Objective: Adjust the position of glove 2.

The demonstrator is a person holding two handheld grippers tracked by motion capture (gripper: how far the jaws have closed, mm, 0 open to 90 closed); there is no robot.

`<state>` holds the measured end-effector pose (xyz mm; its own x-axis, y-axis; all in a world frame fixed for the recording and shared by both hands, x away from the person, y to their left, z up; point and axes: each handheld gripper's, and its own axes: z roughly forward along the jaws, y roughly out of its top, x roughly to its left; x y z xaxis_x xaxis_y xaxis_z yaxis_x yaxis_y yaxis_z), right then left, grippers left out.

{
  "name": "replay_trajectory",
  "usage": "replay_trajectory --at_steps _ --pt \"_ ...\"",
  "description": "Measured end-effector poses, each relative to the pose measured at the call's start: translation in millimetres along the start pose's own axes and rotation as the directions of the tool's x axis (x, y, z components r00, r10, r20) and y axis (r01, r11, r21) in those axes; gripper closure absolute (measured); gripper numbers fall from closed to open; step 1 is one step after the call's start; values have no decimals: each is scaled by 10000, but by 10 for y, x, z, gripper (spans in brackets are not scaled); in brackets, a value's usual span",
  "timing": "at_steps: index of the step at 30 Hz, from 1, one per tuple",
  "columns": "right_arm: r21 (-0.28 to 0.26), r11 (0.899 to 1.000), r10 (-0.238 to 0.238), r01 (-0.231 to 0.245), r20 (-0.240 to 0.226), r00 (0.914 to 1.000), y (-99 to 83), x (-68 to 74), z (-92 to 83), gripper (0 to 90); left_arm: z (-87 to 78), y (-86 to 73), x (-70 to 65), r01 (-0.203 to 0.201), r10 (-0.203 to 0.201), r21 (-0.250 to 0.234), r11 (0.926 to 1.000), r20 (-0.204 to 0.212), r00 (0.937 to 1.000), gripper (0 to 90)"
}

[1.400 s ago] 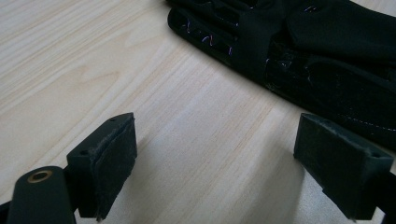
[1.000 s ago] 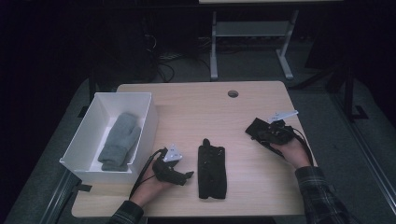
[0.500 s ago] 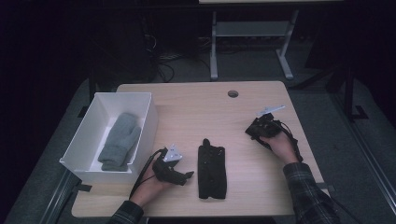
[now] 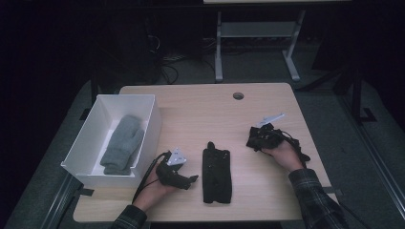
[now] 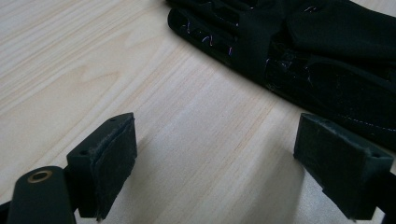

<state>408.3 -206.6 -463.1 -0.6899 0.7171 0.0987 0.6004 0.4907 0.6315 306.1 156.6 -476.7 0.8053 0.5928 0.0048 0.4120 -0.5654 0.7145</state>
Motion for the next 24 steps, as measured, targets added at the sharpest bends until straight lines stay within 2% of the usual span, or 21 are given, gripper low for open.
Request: replay_trajectory --at_steps 6,7,8,9,24 --pt "189 9970 -742 749 -321 9967 -95 215 -72 900 -2 -3 -4 19 -19 -15 10000 -3 10000 126" --pt "189 9970 -742 749 -321 9967 -95 215 -72 900 -2 -3 -4 19 -19 -15 10000 -3 10000 126" --pt "250 9962 -820 832 -459 9956 -149 290 -115 900 -3 -3 -3 6 -6 -6 10000 -2 10000 126" --pt "258 9954 -913 926 -495 9946 -172 308 -131 900 -3 -3 -4 14 -14 -6 10000 -4 10000 127" --pt "458 9899 -1266 1343 -1427 9816 -656 700 -497 900 1 -6 -4 2 -2 -58 10000 -10 10000 127"
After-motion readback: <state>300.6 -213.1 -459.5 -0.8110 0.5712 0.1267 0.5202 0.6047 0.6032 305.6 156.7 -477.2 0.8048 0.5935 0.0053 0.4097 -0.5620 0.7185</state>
